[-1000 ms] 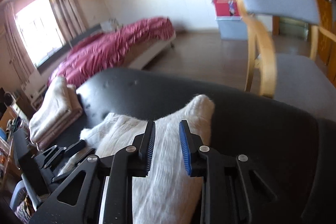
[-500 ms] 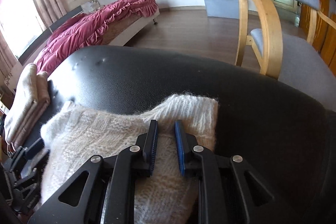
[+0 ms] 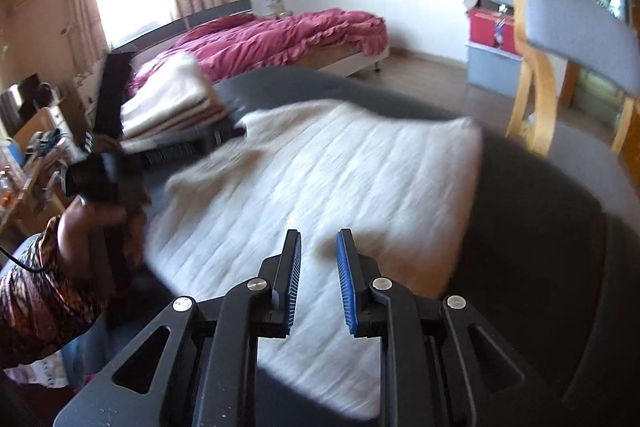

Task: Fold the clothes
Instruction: 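Grasp one edge of the cream sweater with the left tool while the right tool grasps the opposite edge, then lift the folded cream sweater off the ottoman with both tools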

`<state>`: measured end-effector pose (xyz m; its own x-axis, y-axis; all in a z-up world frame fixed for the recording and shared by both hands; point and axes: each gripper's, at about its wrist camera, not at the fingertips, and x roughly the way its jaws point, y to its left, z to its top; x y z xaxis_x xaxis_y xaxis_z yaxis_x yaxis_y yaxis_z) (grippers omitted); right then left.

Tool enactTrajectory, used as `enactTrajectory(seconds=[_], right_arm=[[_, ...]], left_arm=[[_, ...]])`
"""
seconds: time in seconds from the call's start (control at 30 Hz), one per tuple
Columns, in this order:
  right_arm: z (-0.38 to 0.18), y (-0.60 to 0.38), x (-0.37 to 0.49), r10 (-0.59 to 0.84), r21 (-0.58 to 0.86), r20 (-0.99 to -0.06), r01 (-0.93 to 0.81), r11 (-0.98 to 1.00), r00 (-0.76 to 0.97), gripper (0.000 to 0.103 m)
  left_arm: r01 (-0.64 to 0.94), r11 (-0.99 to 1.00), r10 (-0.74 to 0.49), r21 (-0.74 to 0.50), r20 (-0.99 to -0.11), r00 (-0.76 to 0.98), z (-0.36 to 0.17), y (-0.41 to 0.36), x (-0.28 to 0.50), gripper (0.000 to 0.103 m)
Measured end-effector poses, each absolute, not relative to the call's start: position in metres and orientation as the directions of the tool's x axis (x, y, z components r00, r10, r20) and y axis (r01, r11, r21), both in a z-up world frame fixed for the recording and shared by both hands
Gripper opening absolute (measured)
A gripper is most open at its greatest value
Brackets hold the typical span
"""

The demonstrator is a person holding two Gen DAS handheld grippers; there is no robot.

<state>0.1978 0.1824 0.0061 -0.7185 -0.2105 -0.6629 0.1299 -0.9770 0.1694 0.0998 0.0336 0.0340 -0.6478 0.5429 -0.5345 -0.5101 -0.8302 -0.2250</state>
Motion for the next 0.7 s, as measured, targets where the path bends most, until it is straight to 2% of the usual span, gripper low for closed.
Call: enactTrajectory(seconds=[0.13, 0.23, 0.27, 0.37, 0.53, 0.57, 0.63, 0.7], right_arm=[[-0.002, 0.165, 0.193, -0.24, 0.189, -0.671, 0.151, -0.97, -0.701, 0.02], [-0.015, 0.157, 0.176, -0.258, 0.213, -0.691, 0.15, -0.965, -0.675, 0.02], [-0.022, 0.157, 0.171, -0.255, 0.218, -0.701, 0.141, -0.966, -0.666, 0.02], [-0.032, 0.162, 0.173, -0.268, 0.253, -0.691, 0.124, -0.96, -0.671, 0.02], [-0.018, 0.187, 0.184, -0.308, 0.351, -0.643, 0.088, -0.932, -0.701, 0.021], [-0.011, 0.193, 0.188, -0.301, 0.356, -0.626, 0.08, -0.931, -0.72, 0.024], [0.002, 0.206, 0.197, -0.284, 0.366, -0.591, 0.063, -0.928, -0.755, 0.04], [0.016, 0.218, 0.205, -0.266, 0.377, -0.556, 0.047, -0.925, -0.788, 0.073]], left_arm=[[-0.591, -0.781, 0.595, -0.201, -0.524, -0.609, 0.041, 0.033, 0.13, 0.058], [-0.568, -0.822, 0.449, 0.034, -0.575, -0.684, 0.026, 0.059, 0.142, 0.058], [-0.562, -0.824, 0.416, 0.071, -0.596, -0.687, 0.019, 0.064, 0.139, 0.059], [-0.567, -0.823, 0.411, 0.031, -0.656, -0.633, -0.003, 0.06, 0.121, 0.064], [-0.541, -0.798, 0.547, -0.266, -0.696, -0.465, -0.002, 0.033, 0.085, 0.064], [-0.533, -0.778, 0.585, -0.333, -0.692, -0.422, -0.003, 0.029, 0.08, 0.064], [-0.493, -0.731, 0.658, -0.471, -0.676, -0.33, -0.004, 0.019, 0.067, 0.064], [-0.437, -0.713, 0.688, -0.548, -0.669, -0.283, -0.006, 0.013, 0.053, 0.064]])
